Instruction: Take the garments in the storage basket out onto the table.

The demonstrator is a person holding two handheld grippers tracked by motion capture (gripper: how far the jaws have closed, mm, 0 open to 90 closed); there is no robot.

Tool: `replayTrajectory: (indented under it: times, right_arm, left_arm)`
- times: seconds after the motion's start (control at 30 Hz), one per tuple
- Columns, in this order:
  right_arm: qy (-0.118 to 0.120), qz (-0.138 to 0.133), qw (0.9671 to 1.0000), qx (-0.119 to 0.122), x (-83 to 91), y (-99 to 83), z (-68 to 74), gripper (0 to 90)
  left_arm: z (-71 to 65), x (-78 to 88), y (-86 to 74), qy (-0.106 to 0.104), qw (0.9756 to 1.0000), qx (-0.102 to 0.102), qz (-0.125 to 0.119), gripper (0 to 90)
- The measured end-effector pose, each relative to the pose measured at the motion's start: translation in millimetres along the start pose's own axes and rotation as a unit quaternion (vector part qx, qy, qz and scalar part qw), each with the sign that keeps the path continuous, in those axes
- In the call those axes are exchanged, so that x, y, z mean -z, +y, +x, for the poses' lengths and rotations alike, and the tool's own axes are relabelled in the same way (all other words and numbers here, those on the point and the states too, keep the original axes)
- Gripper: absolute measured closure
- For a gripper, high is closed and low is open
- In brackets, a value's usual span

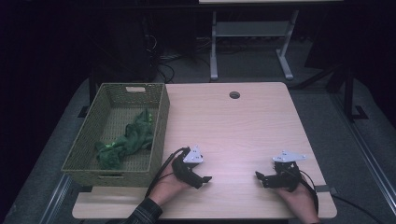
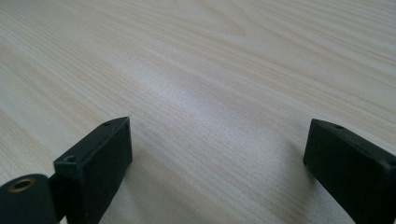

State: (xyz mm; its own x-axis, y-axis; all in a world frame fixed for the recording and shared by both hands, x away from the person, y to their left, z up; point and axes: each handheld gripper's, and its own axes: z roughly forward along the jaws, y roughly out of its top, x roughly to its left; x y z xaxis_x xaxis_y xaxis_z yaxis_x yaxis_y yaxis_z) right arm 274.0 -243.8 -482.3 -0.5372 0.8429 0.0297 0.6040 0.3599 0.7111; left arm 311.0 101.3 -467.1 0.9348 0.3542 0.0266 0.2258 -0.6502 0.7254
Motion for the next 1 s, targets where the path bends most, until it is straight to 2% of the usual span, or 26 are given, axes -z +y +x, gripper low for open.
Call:
replayTrajectory:
  times: [0.1, 0.2, 0.37, 0.5, 0.6, 1.0]
  right_arm:
    - [0.000, 0.000, 1.0000, 0.000, 0.0, 0.0, 0.0, 7.3]
    - [0.000, 0.000, 1.0000, 0.000, 0.0, 0.0, -0.1, 7.3]
    - [0.000, 0.000, 1.0000, 0.000, 0.0, 0.0, 0.0, 7.3]
    - [0.000, 0.000, 1.0000, 0.000, 0.0, 0.0, 0.0, 7.3]
    - [0.000, 0.000, 1.0000, 0.000, 0.0, 0.0, -0.1, 7.3]
    - [0.000, -0.001, 1.0000, 0.002, -0.1, 0.0, -0.4, 7.3]
  left_arm:
    - [0.8, 4.5, 3.2, -0.002, 0.9998, 0.016, -0.012, 13.1]
    - [1.4, 7.6, 4.6, -0.003, 0.9998, 0.015, -0.014, 13.2]
    - [3.5, 13.0, 8.6, -0.002, 0.9992, 0.029, -0.026, 13.2]
    - [5.2, 17.0, 10.5, 0.001, 0.9990, 0.037, -0.026, 13.2]
    - [6.0, 19.5, 11.9, 0.006, 0.9990, 0.034, -0.028, 13.2]
    - [9.1, 31.8, 23.7, 0.015, 0.9976, 0.048, -0.049, 13.3]
